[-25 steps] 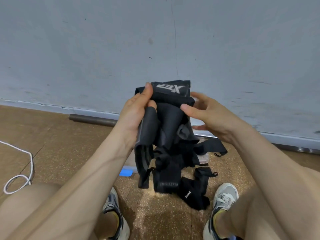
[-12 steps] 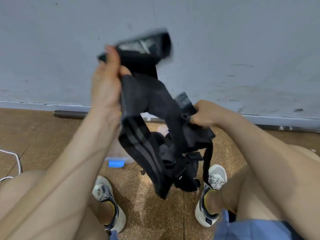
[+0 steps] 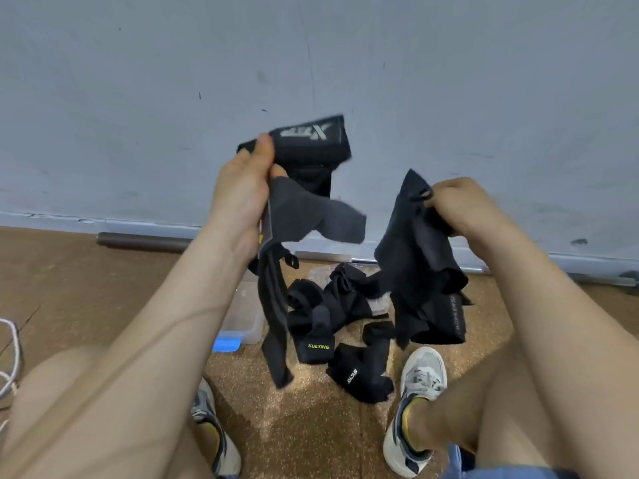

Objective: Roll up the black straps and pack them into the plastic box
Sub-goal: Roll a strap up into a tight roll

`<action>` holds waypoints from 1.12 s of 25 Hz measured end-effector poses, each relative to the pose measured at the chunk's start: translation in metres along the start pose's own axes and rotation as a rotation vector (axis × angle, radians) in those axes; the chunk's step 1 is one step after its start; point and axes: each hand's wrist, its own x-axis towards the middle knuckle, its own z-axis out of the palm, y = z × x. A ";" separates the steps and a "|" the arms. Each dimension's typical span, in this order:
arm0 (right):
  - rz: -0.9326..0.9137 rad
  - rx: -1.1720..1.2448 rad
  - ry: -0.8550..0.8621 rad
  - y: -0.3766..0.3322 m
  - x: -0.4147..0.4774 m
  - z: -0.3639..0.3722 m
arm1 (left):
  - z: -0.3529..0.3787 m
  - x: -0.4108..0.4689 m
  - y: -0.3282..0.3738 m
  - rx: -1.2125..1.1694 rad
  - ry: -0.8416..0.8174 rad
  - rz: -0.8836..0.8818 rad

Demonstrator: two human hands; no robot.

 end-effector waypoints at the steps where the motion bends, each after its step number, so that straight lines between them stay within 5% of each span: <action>1: 0.020 0.126 0.038 -0.003 -0.002 -0.007 | 0.003 -0.003 -0.004 0.051 -0.038 0.001; 6: -0.043 0.512 0.019 -0.010 -0.013 -0.026 | 0.011 0.001 -0.035 0.619 -0.358 -0.011; 10: 0.009 0.454 -0.049 -0.016 -0.015 -0.019 | 0.014 0.004 -0.040 1.094 -0.282 0.261; 12: 0.008 0.475 -0.083 -0.020 -0.016 -0.015 | 0.018 0.001 -0.042 0.901 -0.333 0.249; 16: 0.024 0.697 -0.135 -0.025 -0.020 -0.015 | 0.021 -0.004 -0.046 -0.018 -0.805 -0.233; 18: 0.093 0.845 -0.127 -0.027 -0.021 -0.017 | 0.020 -0.004 -0.050 -0.101 -0.975 -0.288; 21: 0.124 1.034 -0.187 -0.026 -0.019 -0.018 | 0.035 -0.012 -0.064 0.149 -0.730 -0.134; 25: -0.090 0.317 -0.480 -0.017 -0.022 -0.025 | 0.048 -0.015 -0.061 0.038 -0.367 -0.105; 28: -0.139 0.155 -0.613 -0.013 -0.023 -0.023 | 0.042 -0.006 -0.049 -0.123 -0.289 -0.159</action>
